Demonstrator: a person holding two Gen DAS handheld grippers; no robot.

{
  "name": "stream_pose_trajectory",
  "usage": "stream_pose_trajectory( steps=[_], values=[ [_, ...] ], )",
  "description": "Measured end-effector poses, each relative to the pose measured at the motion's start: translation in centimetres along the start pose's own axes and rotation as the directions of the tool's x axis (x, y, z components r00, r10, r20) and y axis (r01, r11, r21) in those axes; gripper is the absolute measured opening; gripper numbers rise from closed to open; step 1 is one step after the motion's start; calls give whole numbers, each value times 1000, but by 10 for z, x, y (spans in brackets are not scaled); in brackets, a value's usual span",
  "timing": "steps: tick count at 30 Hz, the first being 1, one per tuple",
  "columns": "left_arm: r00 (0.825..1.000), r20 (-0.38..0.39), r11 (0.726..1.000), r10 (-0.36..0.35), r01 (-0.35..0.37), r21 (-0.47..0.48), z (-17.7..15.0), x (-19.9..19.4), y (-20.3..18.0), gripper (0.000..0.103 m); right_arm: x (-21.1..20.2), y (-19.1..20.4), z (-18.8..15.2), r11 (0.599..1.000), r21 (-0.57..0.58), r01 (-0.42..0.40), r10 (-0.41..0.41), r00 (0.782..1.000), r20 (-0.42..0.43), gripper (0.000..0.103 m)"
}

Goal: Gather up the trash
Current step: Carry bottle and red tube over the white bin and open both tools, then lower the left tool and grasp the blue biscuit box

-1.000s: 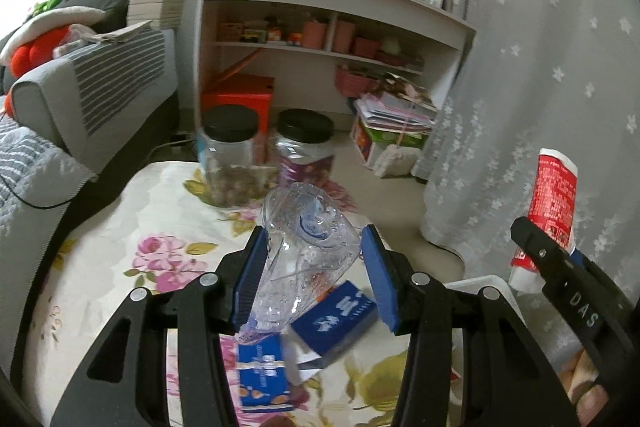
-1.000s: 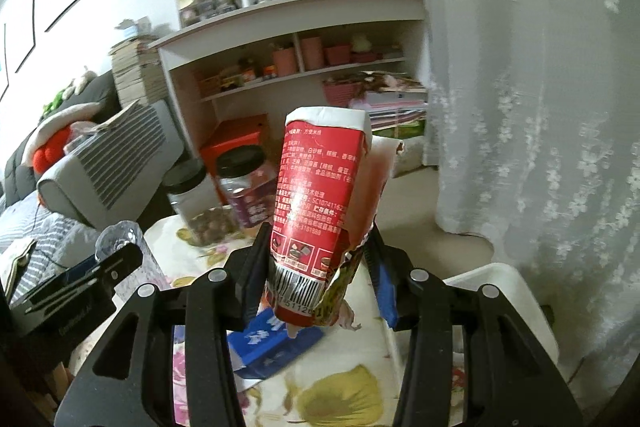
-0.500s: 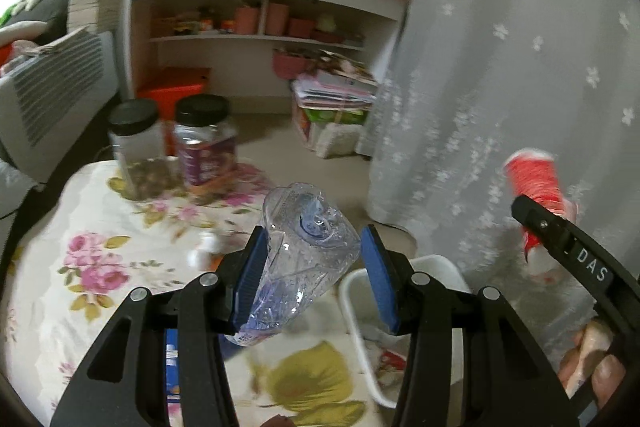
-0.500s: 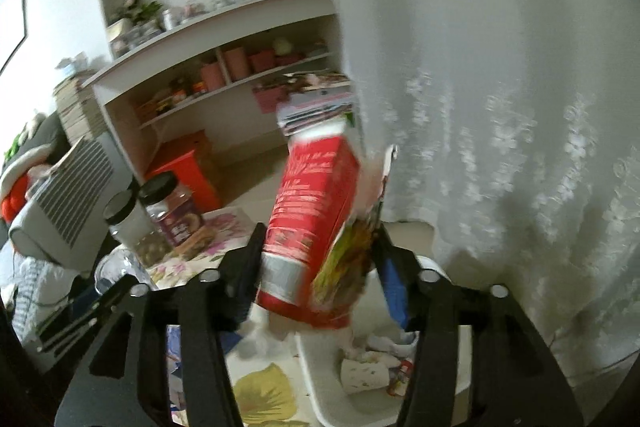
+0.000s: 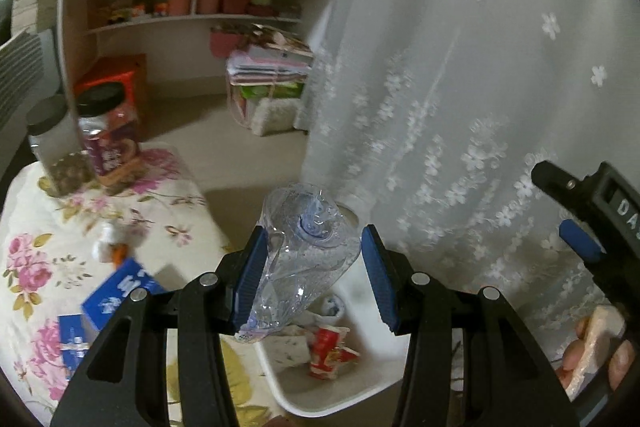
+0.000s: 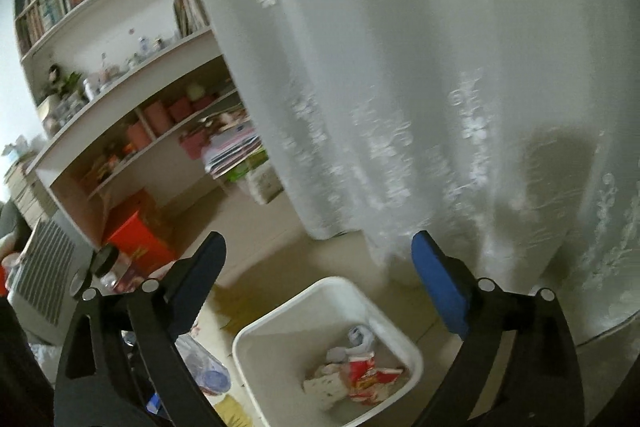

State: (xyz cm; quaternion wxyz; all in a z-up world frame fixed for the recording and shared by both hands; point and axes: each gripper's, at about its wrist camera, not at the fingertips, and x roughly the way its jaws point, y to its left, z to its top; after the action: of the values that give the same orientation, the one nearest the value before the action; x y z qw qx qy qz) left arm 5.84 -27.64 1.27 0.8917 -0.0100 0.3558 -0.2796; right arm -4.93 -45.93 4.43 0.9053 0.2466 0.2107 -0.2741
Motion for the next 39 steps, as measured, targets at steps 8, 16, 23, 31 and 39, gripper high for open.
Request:
stream_pose_trajectory(
  steps=[8, 16, 23, 31, 39],
  values=[
    [1000, -8, 999, -15, 16, 45, -2, 8, -17, 65, -3, -12, 1, 999, 11, 44, -44, 999, 15, 96],
    [997, 11, 996, 72, -73, 46, -5, -10, 8, 76, -2, 8, -11, 993, -75, 87, -86, 996, 8, 96],
    [979, 63, 981, 195, -196, -4, -15, -42, 45, 88, -5, 51, -38, 968, -238, 83, -82, 997, 11, 96],
    [956, 12, 951, 294, -291, -100, -30, -63, 101, 88, -7, 97, -75, 938, -346, 31, -50, 998, -46, 96],
    [921, -98, 909, 378, -389, -151, -52, -71, 160, 88, 2, 137, -116, 902, -429, -52, -19, 987, -159, 96]
  ],
)
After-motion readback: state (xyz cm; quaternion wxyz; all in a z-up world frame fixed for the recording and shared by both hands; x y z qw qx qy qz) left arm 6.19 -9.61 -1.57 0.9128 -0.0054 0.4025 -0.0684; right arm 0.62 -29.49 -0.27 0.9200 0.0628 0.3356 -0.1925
